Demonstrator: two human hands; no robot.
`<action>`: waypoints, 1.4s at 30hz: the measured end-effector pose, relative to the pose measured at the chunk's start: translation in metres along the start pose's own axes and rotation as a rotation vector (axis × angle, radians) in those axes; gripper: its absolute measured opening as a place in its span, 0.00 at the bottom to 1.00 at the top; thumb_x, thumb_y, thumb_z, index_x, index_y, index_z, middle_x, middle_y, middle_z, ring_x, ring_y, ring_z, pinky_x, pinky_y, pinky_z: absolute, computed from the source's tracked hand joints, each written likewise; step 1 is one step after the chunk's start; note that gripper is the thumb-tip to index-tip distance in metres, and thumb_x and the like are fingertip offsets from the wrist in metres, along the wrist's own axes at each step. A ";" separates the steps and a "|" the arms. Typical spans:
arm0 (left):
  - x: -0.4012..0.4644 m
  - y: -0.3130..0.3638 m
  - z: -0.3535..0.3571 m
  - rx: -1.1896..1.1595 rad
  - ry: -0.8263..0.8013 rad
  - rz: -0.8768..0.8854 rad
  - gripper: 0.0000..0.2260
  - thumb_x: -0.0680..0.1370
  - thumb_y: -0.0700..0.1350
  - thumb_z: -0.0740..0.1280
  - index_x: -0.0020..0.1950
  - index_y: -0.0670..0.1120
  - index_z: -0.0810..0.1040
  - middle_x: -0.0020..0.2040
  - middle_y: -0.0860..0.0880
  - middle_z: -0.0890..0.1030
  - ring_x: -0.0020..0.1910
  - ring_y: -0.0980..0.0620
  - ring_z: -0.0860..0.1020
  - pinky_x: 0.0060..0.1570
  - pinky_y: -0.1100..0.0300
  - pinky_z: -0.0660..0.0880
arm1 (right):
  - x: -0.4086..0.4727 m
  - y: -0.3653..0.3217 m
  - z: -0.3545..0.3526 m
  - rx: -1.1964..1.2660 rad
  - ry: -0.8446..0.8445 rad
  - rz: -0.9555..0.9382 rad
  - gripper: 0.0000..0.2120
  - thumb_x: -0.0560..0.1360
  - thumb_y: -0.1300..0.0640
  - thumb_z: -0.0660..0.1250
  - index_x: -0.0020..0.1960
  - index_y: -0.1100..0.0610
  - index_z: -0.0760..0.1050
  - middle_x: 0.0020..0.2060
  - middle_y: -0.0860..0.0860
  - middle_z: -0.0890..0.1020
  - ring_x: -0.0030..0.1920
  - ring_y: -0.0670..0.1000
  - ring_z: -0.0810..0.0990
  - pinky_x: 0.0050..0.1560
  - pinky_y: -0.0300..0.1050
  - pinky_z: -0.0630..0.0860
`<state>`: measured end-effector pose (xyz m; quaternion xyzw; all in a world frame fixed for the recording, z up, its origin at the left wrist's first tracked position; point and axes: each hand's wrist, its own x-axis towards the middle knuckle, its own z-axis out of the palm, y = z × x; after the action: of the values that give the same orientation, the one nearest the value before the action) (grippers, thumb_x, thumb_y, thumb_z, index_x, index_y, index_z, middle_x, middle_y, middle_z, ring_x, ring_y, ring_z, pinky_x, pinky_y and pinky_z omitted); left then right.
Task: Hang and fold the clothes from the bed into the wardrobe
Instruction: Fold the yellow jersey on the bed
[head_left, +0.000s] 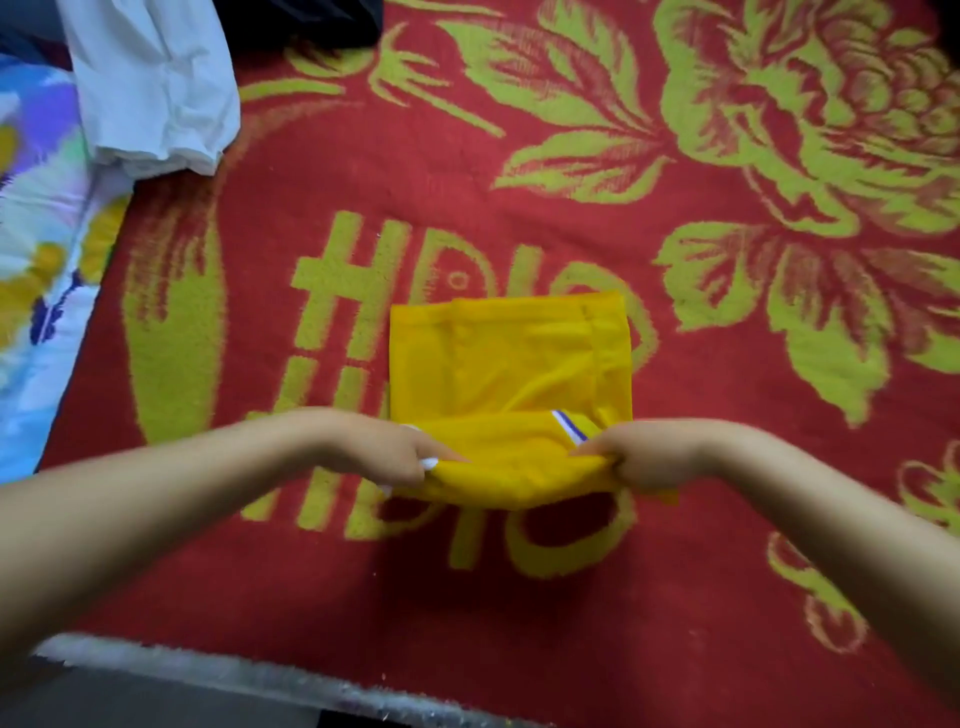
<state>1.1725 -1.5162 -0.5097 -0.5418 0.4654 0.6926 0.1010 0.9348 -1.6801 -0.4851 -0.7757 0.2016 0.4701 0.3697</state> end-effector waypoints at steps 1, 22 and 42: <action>-0.010 0.004 -0.017 -0.135 -0.041 0.022 0.22 0.76 0.37 0.57 0.64 0.57 0.75 0.59 0.46 0.79 0.46 0.50 0.78 0.44 0.59 0.74 | -0.007 0.004 -0.019 0.048 0.036 -0.016 0.26 0.70 0.70 0.56 0.61 0.49 0.75 0.47 0.47 0.81 0.45 0.50 0.80 0.44 0.42 0.77; 0.125 -0.005 -0.066 0.519 1.261 -0.107 0.28 0.81 0.59 0.50 0.78 0.52 0.48 0.79 0.49 0.48 0.78 0.50 0.46 0.72 0.41 0.39 | 0.151 0.013 -0.034 -0.225 0.981 0.215 0.27 0.82 0.43 0.47 0.78 0.44 0.45 0.78 0.47 0.47 0.78 0.51 0.42 0.70 0.68 0.36; 0.123 -0.013 0.032 0.640 1.114 -0.080 0.50 0.69 0.50 0.71 0.76 0.52 0.36 0.77 0.42 0.38 0.76 0.38 0.40 0.67 0.29 0.44 | 0.106 0.019 0.046 -0.388 0.889 0.125 0.48 0.64 0.55 0.75 0.77 0.46 0.53 0.77 0.55 0.56 0.75 0.65 0.52 0.61 0.81 0.53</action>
<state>1.1117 -1.5295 -0.6215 -0.7803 0.6111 0.1302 0.0265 0.9462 -1.6538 -0.5990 -0.9422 0.2949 0.1439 0.0674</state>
